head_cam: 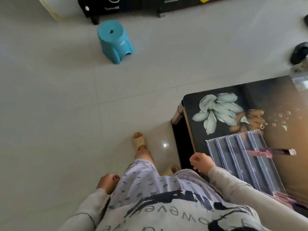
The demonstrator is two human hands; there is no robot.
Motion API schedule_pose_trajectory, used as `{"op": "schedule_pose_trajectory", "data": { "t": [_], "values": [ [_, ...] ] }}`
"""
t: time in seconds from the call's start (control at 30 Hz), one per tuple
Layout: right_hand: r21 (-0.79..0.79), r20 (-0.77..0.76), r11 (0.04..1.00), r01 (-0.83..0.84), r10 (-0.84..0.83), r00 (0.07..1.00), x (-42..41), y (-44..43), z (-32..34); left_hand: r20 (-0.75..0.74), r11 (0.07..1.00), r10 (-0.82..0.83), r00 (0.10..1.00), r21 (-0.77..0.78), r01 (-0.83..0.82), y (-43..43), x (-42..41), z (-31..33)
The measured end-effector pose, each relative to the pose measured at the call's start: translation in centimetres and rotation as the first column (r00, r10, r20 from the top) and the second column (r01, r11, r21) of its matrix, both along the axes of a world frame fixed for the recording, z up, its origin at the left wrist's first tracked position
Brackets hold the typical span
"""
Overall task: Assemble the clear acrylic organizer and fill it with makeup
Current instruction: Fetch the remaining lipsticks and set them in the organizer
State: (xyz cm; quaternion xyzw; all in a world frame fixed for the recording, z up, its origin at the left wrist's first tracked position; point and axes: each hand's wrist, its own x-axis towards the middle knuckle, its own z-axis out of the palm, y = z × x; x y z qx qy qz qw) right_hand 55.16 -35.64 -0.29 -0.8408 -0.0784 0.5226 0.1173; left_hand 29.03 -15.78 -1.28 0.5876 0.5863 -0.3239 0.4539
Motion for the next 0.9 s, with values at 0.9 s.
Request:
{"op": "schedule_pose_trajectory", "data": {
  "t": [0.9],
  "values": [
    [-0.078,-0.025,0.957,0.279,-0.281,0.959,11.0,22.8,-2.3,0.112,0.991,-0.090,0.990,0.104,0.079,30.5,18.5,0.7]
  ]
}}
